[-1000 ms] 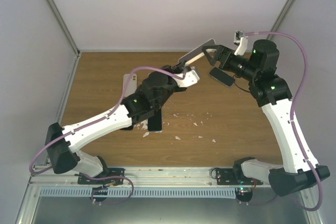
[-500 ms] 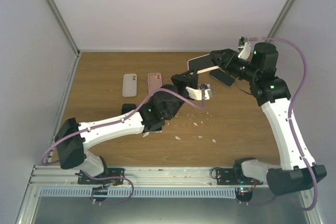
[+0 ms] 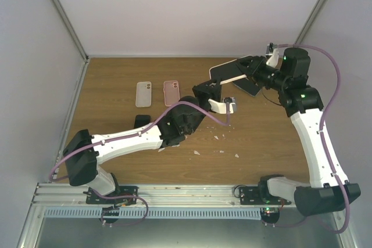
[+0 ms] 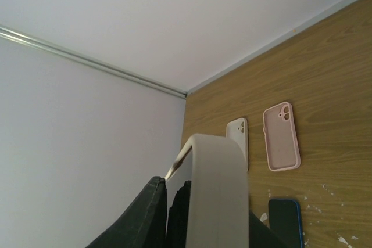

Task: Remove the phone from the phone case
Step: Adjust the phone.

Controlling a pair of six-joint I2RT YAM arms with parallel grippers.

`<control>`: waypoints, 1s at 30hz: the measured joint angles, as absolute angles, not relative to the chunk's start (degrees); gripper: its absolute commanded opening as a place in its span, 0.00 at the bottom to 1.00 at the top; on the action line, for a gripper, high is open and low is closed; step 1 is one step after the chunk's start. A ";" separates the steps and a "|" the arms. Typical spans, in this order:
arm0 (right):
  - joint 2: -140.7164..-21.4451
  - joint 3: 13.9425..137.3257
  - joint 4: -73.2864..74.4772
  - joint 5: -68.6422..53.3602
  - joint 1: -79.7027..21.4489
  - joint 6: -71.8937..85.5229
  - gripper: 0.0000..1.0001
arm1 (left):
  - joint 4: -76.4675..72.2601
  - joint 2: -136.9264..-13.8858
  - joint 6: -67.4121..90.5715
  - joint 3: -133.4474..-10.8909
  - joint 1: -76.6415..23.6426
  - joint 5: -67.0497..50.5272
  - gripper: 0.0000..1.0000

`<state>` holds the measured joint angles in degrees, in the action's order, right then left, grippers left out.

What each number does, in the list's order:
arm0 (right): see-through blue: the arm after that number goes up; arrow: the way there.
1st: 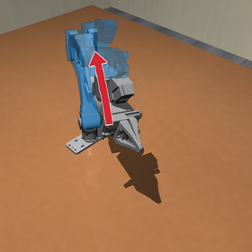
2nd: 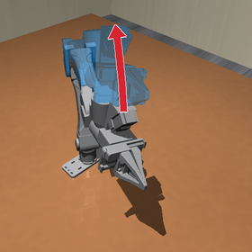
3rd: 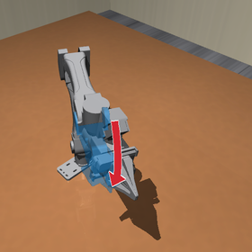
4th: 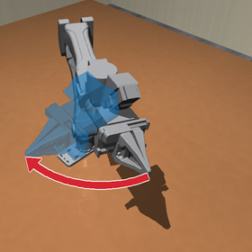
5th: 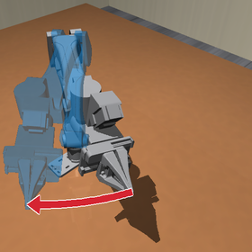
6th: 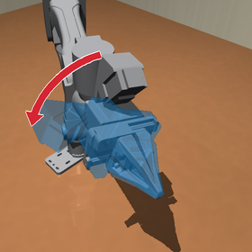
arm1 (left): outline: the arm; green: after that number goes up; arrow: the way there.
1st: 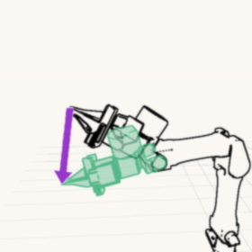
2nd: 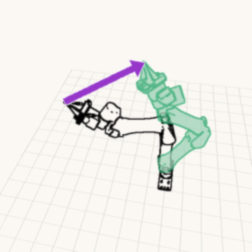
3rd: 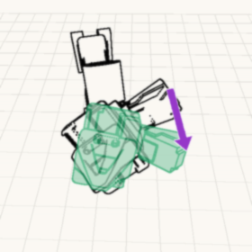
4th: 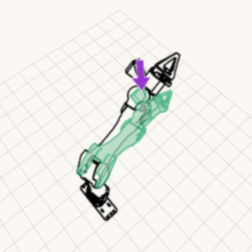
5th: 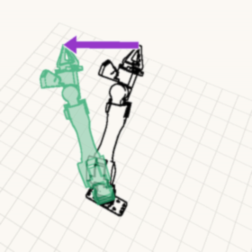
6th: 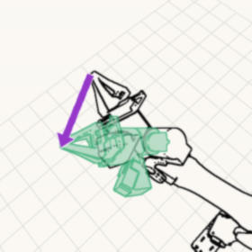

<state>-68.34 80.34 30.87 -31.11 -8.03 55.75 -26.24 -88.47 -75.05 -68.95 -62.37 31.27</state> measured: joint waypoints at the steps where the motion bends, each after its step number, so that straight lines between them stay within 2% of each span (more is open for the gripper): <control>1: -68.34 80.29 30.79 -31.46 -7.90 55.42 0.01 | -26.11 -88.47 -75.09 -68.93 -62.41 31.07 0.27; 5: -68.29 80.03 30.89 -33.10 -7.07 54.83 0.01 | -25.96 -88.47 -75.02 -68.64 -62.54 30.68 0.35; 8: -68.31 80.01 30.92 -33.56 -6.17 54.39 0.00 | -26.17 -88.38 -74.98 -67.96 -62.59 30.61 0.47; 11: -68.34 80.09 30.81 -34.37 -5.10 54.06 0.00 | -25.45 -87.85 -74.06 -66.87 -62.65 30.33 0.59; 18: -69.41 80.25 30.44 -34.74 -1.50 52.66 0.00 | -19.33 -82.76 -66.94 -65.65 -62.63 29.41 0.98; 25: -69.43 80.38 27.42 -38.92 -1.26 47.48 0.01 | -4.62 -79.33 -52.18 -67.72 -60.31 23.14 0.99; 30: -68.36 79.13 21.15 -46.09 -1.26 42.50 0.01 | 10.59 -79.29 -37.78 -76.09 -50.63 9.50 0.99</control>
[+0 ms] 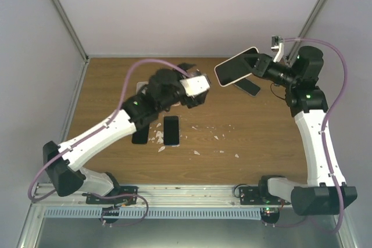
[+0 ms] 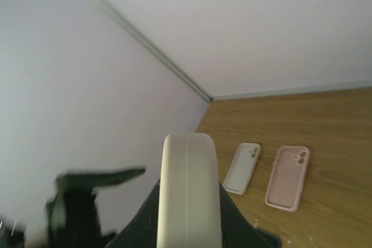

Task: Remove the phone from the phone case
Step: Adjust the phone.

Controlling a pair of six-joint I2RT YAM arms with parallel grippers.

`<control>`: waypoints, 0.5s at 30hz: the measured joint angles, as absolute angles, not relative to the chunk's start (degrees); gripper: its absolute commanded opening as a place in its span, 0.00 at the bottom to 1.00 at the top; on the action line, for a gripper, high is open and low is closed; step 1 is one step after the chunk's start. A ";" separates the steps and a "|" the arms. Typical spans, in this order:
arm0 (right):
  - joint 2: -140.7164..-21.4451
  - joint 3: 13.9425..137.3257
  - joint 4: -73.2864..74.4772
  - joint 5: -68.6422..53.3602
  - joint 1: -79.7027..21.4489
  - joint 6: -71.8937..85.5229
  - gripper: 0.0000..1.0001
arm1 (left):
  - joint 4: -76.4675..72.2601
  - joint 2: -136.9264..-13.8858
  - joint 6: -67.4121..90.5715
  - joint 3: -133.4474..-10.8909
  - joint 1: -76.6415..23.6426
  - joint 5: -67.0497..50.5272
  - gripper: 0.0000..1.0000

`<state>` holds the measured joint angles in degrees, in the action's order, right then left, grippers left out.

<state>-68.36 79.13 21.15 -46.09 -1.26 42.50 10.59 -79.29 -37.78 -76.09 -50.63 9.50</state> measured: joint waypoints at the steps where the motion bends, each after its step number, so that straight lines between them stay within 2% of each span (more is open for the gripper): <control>1: -67.75 78.43 19.44 -47.97 -1.26 41.54 0.00 | 12.62 -79.05 -35.20 -77.67 -48.34 5.17 0.99; 8: -65.87 75.20 10.94 -60.75 -1.26 36.29 0.01 | 21.89 -74.46 -22.22 -81.03 -38.74 -23.40 0.99; 15: -66.15 73.91 8.82 -72.99 -1.54 31.79 0.01 | 20.84 -73.67 -8.34 -79.61 -30.37 -49.69 0.99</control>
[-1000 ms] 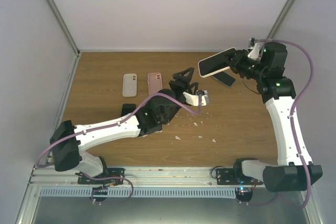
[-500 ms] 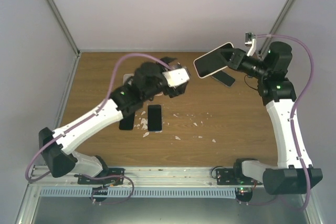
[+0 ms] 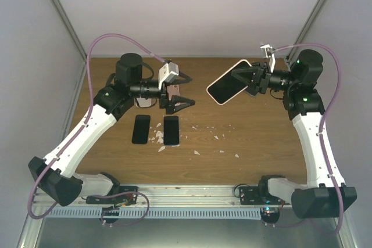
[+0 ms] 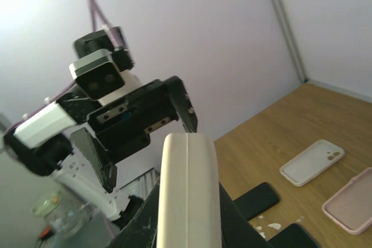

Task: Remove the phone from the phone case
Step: Adjust the phone.

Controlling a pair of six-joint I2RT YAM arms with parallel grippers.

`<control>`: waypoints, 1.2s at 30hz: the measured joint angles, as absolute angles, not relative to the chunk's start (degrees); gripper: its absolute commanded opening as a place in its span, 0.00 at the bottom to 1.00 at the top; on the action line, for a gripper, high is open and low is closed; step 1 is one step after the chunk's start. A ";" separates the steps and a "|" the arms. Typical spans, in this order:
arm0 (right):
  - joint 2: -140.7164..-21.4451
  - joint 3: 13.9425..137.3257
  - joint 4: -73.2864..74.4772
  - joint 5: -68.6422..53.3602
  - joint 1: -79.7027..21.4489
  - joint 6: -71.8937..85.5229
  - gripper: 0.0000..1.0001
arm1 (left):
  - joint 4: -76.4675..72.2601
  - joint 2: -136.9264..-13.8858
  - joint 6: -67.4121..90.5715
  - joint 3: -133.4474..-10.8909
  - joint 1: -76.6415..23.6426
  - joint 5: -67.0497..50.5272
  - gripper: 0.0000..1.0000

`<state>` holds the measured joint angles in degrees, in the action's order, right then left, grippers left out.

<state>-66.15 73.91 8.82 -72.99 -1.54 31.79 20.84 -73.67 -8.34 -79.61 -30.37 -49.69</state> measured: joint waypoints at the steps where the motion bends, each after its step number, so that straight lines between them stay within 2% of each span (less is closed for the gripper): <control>1: -66.26 73.87 8.69 -74.30 -1.74 31.38 0.01 | 20.58 -73.67 -7.14 -79.11 -30.28 -52.03 0.99; 11: -68.14 73.93 10.61 -80.09 -8.62 25.39 0.00 | 18.63 -75.09 -0.38 -78.28 -30.48 -61.69 0.91; 22: -70.78 74.61 12.23 -79.46 -11.66 23.14 0.01 | 19.66 -77.87 0.95 -78.32 -33.01 -64.10 0.71; 28: -71.26 75.02 12.99 -79.37 -13.13 22.44 0.01 | 19.90 -78.30 1.34 -78.30 -34.65 -64.58 0.49; 31: -71.29 76.14 14.04 -79.35 -13.47 21.34 0.01 | 19.11 -78.81 2.72 -78.13 -34.74 -65.01 0.32; 34: -71.29 77.10 15.27 -79.66 -13.56 20.53 0.00 | 17.04 -79.02 4.82 -77.32 -34.70 -65.32 0.09; 36: -71.26 77.43 15.97 -79.48 -13.63 19.90 0.03 | 15.97 -79.09 6.98 -76.69 -34.59 -64.97 0.00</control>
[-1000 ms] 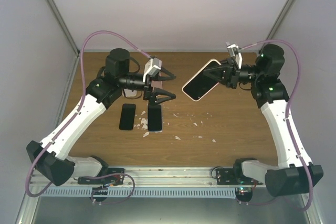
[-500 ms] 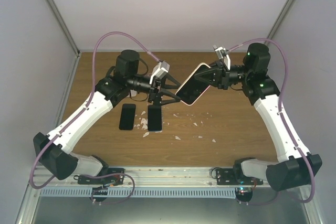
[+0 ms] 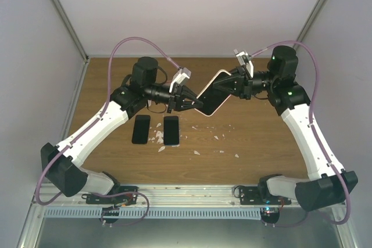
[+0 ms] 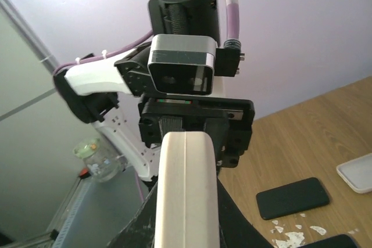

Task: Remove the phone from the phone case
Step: Adjust the phone.

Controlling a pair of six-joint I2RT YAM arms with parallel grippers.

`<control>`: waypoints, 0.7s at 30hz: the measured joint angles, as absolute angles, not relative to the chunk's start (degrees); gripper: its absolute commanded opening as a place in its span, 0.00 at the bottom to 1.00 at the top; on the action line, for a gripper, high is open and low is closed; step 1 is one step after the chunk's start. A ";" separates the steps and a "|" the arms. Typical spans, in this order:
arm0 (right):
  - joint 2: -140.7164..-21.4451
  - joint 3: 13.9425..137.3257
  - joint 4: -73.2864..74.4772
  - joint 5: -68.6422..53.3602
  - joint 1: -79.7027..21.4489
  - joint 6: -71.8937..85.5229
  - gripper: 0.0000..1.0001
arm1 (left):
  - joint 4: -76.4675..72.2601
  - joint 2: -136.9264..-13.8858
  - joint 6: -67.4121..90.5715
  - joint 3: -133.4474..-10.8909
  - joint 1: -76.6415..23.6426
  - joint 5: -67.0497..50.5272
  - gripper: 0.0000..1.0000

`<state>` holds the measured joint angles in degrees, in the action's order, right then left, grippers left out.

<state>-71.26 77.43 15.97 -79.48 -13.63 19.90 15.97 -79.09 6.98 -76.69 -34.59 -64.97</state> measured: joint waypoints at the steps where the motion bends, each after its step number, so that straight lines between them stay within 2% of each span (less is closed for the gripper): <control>1: -71.24 77.52 16.21 -78.63 -13.63 19.57 0.08 | 15.44 -79.11 8.54 -76.47 -34.26 -63.94 0.00; 6: -71.37 77.71 16.93 -76.20 -13.58 19.18 0.53 | 11.25 -79.20 13.39 -74.19 -33.21 -64.40 0.00; 7: -71.37 77.87 16.84 -75.83 -13.41 19.38 0.57 | 10.37 -79.20 14.33 -73.58 -32.88 -64.71 0.00; 16: -71.75 77.25 11.79 -72.93 -11.22 28.47 0.80 | 1.87 -79.00 23.64 -68.29 -28.45 -66.15 0.00; 19: -71.75 76.14 9.32 -71.83 -11.22 32.71 0.80 | -0.86 -78.91 26.61 -67.26 -28.05 -66.15 0.00; 21: -71.75 76.03 9.39 -70.48 -11.22 34.22 0.72 | -2.70 -78.91 28.58 -66.96 -27.88 -66.11 0.00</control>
